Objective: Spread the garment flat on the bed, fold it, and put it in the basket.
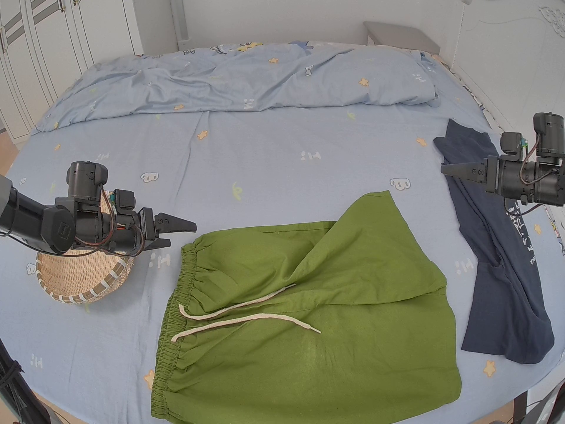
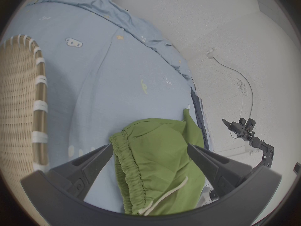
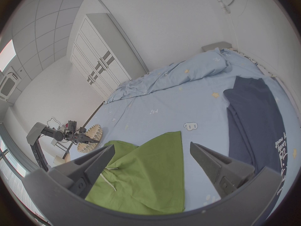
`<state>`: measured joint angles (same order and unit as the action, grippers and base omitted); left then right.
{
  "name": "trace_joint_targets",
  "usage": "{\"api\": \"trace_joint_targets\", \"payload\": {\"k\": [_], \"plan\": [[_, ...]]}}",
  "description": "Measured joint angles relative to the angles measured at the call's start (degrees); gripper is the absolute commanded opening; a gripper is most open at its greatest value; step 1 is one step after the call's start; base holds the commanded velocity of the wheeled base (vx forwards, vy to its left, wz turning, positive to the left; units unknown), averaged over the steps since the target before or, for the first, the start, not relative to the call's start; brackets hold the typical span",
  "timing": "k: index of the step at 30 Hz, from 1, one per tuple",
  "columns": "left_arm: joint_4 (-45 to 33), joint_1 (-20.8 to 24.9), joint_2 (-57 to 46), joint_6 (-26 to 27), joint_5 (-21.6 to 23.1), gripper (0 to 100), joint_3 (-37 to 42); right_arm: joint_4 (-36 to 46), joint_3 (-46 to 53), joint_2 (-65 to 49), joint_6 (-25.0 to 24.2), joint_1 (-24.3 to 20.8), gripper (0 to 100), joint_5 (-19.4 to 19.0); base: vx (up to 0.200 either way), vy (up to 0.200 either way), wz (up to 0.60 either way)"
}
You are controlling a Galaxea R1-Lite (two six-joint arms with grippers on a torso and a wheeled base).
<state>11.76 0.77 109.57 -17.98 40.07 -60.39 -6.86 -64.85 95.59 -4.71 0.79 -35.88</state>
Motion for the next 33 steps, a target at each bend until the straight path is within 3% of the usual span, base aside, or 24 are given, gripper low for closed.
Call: {"api": "trace_joint_targets", "payload": {"k": [25,26,33], "plan": [[1.69,0.99,12.07,0.17,-0.63,100,-7.13,-1.21,-1.95,6.12,-0.20,-1.08,100,-0.13,0.000,0.000,0.00],[2.00,1.13,12.29,0.06,-0.63,0,-7.22,-1.21,-1.95,6.14,-0.22,-1.10,100,-0.11,0.000,0.000,0.00],[3.18,1.65,13.56,0.00,-0.79,0,-7.28,-1.21,-2.10,6.51,-0.22,-1.12,100,-0.06,0.000,0.000,0.00]]}}
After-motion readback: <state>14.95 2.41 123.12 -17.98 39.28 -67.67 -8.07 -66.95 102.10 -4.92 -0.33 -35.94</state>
